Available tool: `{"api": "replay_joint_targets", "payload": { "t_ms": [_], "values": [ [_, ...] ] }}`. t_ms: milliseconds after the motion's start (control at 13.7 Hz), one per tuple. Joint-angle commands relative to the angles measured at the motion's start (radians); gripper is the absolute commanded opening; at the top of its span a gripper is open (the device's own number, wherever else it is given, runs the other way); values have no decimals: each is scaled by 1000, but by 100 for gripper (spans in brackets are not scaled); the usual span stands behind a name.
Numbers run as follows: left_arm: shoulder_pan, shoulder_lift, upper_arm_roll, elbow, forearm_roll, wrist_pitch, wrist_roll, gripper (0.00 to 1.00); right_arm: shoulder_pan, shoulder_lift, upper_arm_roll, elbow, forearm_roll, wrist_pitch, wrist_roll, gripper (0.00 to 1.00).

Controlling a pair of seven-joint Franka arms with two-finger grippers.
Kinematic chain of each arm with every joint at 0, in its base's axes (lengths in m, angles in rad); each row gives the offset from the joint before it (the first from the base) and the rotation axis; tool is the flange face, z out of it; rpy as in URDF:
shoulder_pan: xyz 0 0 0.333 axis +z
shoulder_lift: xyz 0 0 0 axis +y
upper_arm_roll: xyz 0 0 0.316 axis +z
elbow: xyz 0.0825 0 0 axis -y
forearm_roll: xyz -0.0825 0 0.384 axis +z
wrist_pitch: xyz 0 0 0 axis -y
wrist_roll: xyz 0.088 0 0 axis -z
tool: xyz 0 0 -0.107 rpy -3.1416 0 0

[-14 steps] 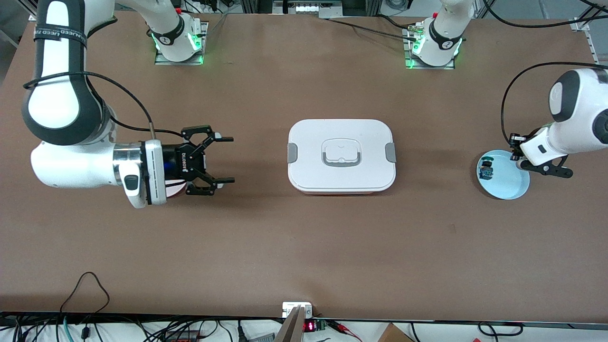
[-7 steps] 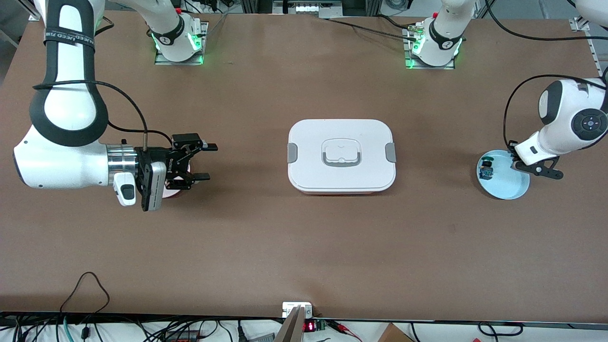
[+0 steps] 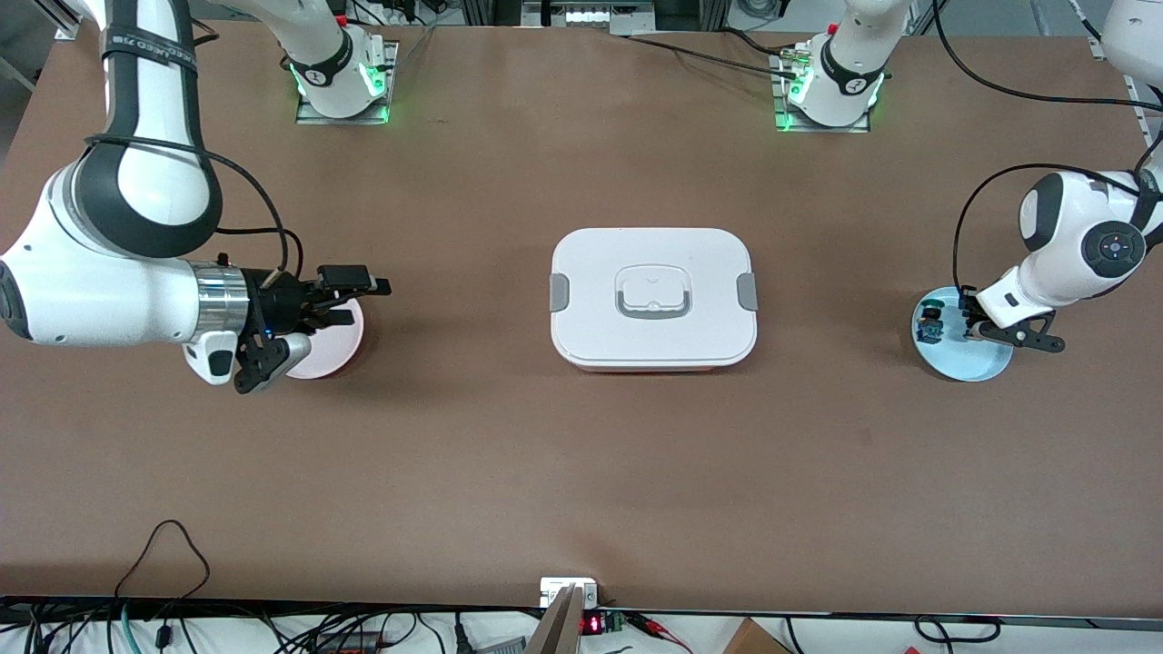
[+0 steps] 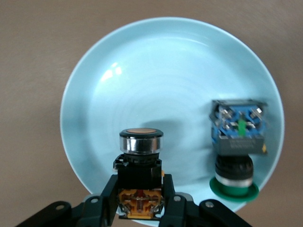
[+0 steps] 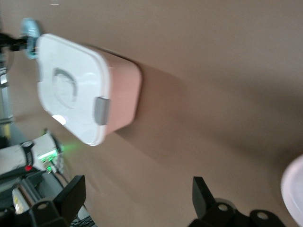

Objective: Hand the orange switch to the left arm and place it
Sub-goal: 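Lower the switch onto the blue plate while the right gripper returns to rest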

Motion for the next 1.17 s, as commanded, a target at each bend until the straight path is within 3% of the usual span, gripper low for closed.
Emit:
{"api": "replay_joint_targets", "payload": {
  "t_ms": [0,146,437,510,656,728,801,874,947,1020,1093],
  "values": [
    [-3,24,-7,27,46,-3,-142,0,4,-9,13,55,-169,-33,219,100],
    [-2,44,-7,46,45,-3,-163,0,5,-4,19,105,-371,-79,281,100],
    [-2,58,-6,67,46,-3,-232,0,-31,-65,16,125,-663,-91,273,100],
    [-3,58,-6,67,49,0,-234,3,-59,-78,17,125,-689,-64,275,100],
    [0,58,-9,67,164,0,-225,17,-134,-106,23,125,-682,-40,287,100],
    [4,58,-10,67,180,0,-222,23,-190,-122,69,121,-677,-36,290,100],
    [4,59,-10,67,180,0,-222,24,-268,-135,156,118,-689,-10,283,100],
    [3,59,-10,67,180,0,-223,25,-368,-167,300,107,-733,45,286,100],
    [3,61,-9,67,180,0,-223,31,-424,-191,381,87,-781,79,287,100],
    [3,64,-10,67,180,0,-223,42,-467,-219,454,55,-815,91,292,100],
    [4,67,-9,67,180,0,-223,50,-491,-248,477,0,-826,93,307,100]
  ]
}}
